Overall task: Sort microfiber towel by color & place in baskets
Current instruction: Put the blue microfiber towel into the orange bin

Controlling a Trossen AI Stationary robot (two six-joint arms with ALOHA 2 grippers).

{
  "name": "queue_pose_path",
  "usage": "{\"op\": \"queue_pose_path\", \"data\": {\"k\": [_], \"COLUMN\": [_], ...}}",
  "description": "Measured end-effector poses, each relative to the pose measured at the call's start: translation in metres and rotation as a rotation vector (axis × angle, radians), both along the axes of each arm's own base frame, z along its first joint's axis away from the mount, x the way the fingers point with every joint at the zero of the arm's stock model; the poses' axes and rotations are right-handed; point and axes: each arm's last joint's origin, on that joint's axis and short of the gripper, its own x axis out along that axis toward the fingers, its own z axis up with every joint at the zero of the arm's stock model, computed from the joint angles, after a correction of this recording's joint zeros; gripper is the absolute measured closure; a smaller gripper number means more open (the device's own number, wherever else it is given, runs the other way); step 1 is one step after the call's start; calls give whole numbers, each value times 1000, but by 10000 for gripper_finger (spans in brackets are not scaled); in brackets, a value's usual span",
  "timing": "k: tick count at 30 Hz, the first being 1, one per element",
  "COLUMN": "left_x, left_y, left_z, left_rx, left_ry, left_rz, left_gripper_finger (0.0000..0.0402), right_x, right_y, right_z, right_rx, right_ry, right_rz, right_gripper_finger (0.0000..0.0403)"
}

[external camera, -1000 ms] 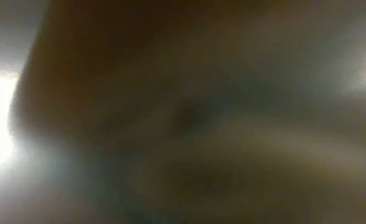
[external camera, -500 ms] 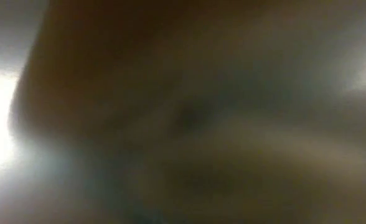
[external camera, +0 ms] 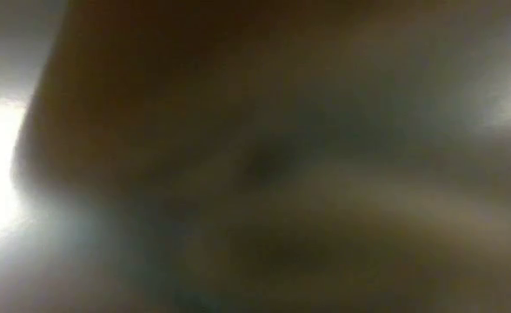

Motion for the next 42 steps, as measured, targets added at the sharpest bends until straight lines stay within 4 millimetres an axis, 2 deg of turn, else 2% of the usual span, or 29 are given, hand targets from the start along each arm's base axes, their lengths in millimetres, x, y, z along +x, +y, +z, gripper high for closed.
{"op": "queue_pose_path", "data": {"k": [5,10,21,26,37,42], "left_x": [-18,-30,-42,-43,-47,-51], "left_y": [-7,-20,-38,-43,-38,-32], "left_z": [-23,-41,-95,-121,-171,-185], "left_rx": [29,24,-86,-125,-174,-154], "left_ry": [49,59,198,190,173,190], "left_rz": [101,112,112,94,122,155], "left_gripper_finger": [232,232,232,232,232,232], "right_x": [0,0,-1,-2,-3,-3], "right_y": [0,0,0,0,0,0], "right_z": [0,0,-5,-10,-13,-13], "right_rx": [0,2,51,93,113,113], "right_ry": [0,0,58,111,145,145], "right_rz": [0,-1,-12,-25,-33,-33], "right_gripper_finger": [344,344,344,344,344,344]}}
